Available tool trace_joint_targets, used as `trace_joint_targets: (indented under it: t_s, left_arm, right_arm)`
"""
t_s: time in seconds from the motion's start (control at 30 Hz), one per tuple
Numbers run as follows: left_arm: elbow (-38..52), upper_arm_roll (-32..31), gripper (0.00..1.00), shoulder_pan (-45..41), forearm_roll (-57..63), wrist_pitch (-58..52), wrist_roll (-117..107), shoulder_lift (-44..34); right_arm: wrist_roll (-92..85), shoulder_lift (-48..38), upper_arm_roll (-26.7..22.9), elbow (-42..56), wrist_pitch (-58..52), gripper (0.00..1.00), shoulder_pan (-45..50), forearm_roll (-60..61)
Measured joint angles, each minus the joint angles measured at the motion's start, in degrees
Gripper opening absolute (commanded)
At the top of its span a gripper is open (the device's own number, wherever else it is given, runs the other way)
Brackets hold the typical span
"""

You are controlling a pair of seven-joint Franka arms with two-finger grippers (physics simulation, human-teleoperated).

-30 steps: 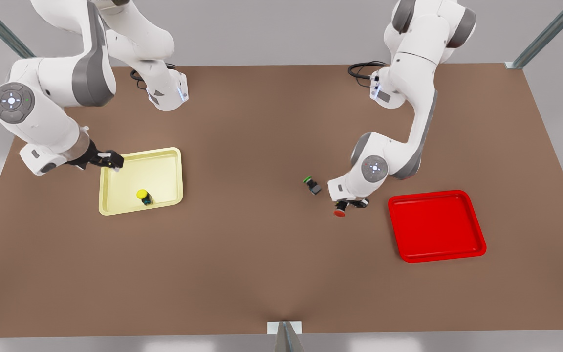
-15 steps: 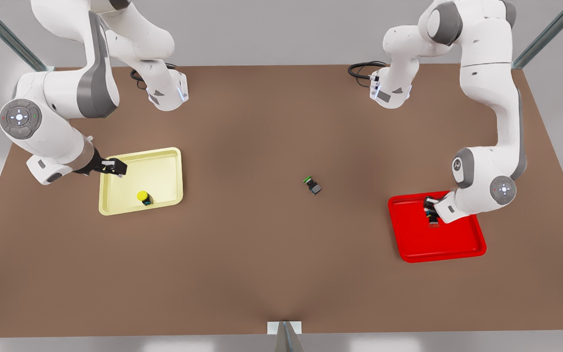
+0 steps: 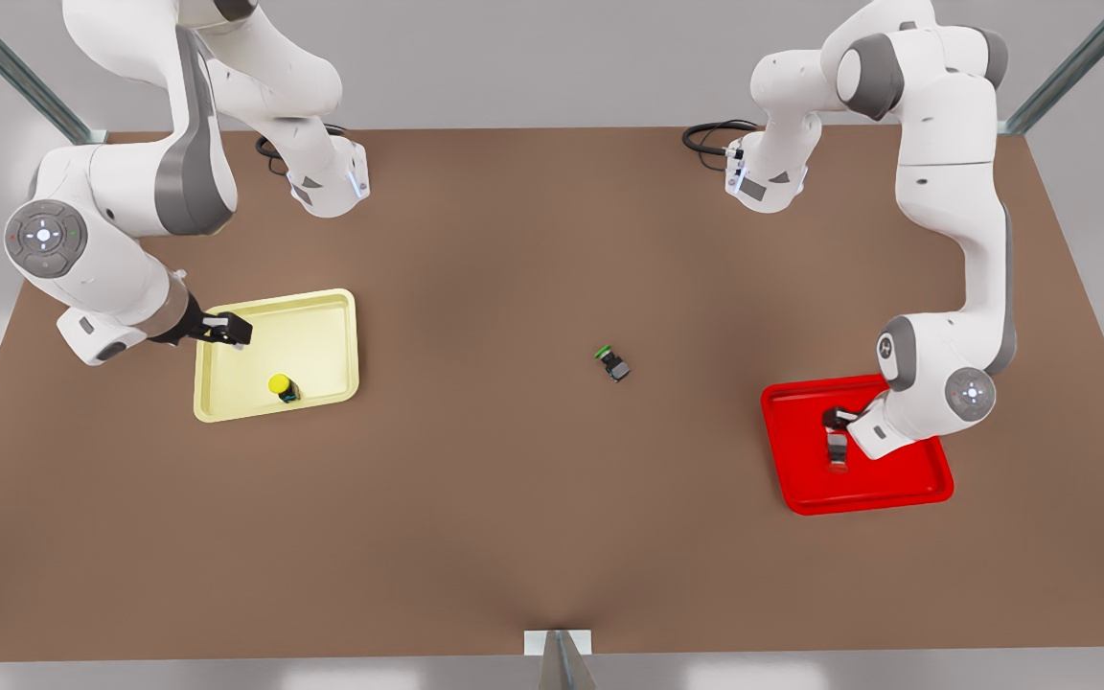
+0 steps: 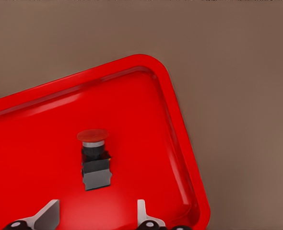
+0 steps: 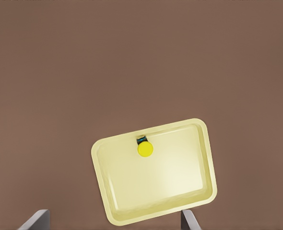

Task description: Place the switches on the corresponding trays according to their colors

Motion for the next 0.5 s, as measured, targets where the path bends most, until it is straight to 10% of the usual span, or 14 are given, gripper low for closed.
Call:
trace_joint_targets:
  t_s: [0.27, 0.5]
  left_arm:
    - [13.8, -1.7, 1.0, -8.4, 2.0, -31.8, -20.6, -15.7]
    - [12.6, -2.3, 1.0, 5.1, 3.1, -38.6, -20.7, -26.6]
  right_arm:
    - [0.0, 0.0, 0.0, 0.1, 0.0, 1.0, 0.0, 0.0]
    - [0.0, 0.0, 0.0, 0.1, 0.0, 1.0, 0.0, 0.0]
